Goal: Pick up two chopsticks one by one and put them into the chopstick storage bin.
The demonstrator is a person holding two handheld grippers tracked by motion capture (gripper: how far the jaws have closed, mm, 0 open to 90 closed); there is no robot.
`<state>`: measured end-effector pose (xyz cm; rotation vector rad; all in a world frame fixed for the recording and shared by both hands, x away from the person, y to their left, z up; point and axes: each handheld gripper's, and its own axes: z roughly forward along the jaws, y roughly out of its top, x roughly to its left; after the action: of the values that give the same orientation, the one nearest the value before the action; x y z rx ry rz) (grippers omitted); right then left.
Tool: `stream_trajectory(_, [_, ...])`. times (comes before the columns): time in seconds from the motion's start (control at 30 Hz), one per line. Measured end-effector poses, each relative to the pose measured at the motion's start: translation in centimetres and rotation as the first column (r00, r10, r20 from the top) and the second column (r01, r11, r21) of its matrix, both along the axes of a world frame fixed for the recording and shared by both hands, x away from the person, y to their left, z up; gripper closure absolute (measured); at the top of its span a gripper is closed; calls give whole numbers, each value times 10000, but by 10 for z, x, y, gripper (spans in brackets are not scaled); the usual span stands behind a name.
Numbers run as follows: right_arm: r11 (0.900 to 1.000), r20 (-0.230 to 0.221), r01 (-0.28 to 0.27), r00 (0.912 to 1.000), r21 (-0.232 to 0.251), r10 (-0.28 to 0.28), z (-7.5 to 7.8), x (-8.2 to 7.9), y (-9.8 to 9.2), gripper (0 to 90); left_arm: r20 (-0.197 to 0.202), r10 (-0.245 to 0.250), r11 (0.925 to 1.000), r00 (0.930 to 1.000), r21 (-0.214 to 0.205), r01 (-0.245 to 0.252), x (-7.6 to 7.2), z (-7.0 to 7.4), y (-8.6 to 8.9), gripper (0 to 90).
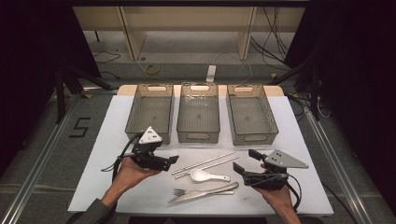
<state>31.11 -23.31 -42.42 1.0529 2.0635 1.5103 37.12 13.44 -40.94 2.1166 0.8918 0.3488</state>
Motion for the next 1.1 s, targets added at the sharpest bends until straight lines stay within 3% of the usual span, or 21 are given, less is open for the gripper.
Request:
stream_trajectory(0.07, [10000, 4, 9, 10000, -29, -9, 0, 0, 0, 231, -89, -60, 10000, 9999, 60, 61, 1, -1, -2, 158])
stream_trajectory(0.1, [10000, -34, 6, 10000, -23, -6, 0, 0, 0, 231, -280, -211, 9990, 9994, 397, 222, 6, -3, -7, 161])
stream_trajectory(0.3, [10000, -186, -10, 9998, -39, 10, -2, 2, 0, 233, -1019, -614, 9876, 9929, 1376, 752, 23, -9, -25, 245])
stream_trajectory(0.43, [10000, -235, -17, 9997, -92, 15, -2, 2, 0, 234, -1487, -933, 9651, 9845, 2295, 1262, 29, -14, -39, 299])
stream_trajectory(0.47, [10000, -241, -18, 9997, -83, 16, -2, 2, 0, 235, -1679, -1049, 9566, 9802, 2525, 1456, 31, -15, -42, 304])
stream_trajectory(0.53, [10000, -263, -24, 9997, -78, 21, -2, 3, 0, 235, -1798, -1090, 9542, 9776, 2568, 1537, 32, -16, -44, 310])
stream_trajectory(0.57, [9999, -315, -40, 9995, -108, 37, -3, 3, 0, 236, -2078, -1179, 9443, 9710, 2790, 1744, 37, -21, -46, 344])
stream_trajectory(0.6, [9999, -315, -50, 9995, -109, 47, -3, 3, 0, 237, -2186, -1152, 9398, 9690, 2920, 1776, 39, -23, -47, 354])
stream_trajectory(0.7, [9999, -321, -71, 9995, -85, 68, -3, 3, 0, 239, -2417, -1135, 9386, 9637, 2918, 1838, 42, -29, -48, 394])
stream_trajectory(0.73, [9999, -324, -78, 9994, -96, 75, -3, 3, 0, 239, -2513, -1224, 9320, 9601, 3034, 1982, 43, -30, -49, 410])
stream_trajectory(0.83, [9999, -368, -89, 9993, -94, 86, -3, 3, 1, 241, -2675, -1309, 9271, 9546, 3081, 2134, 43, -32, -53, 465])
stream_trajectory(0.9, [9999, -387, -97, 9992, -125, 92, -3, 3, 1, 242, -2878, -1450, 9075, 9467, 3426, 2431, 44, -37, -60, 491])
stream_trajectory(0.97, [9998, -402, -110, 9991, -152, 104, -4, 4, 1, 242, -3034, -1490, 9030, 9411, 3460, 2546, 44, -40, -63, 522])
stream_trajectory(1.03, [9998, -390, -119, 9992, -127, 114, -4, 4, 1, 244, -3173, -1460, 9062, 9370, 3371, 2554, 45, -43, -64, 554])
stream_trajectory(1.1, [9998, -413, -127, 9991, -166, 121, -4, 4, 1, 244, -3324, -1493, 8991, 9313, 3463, 2677, 46, -46, -65, 580])
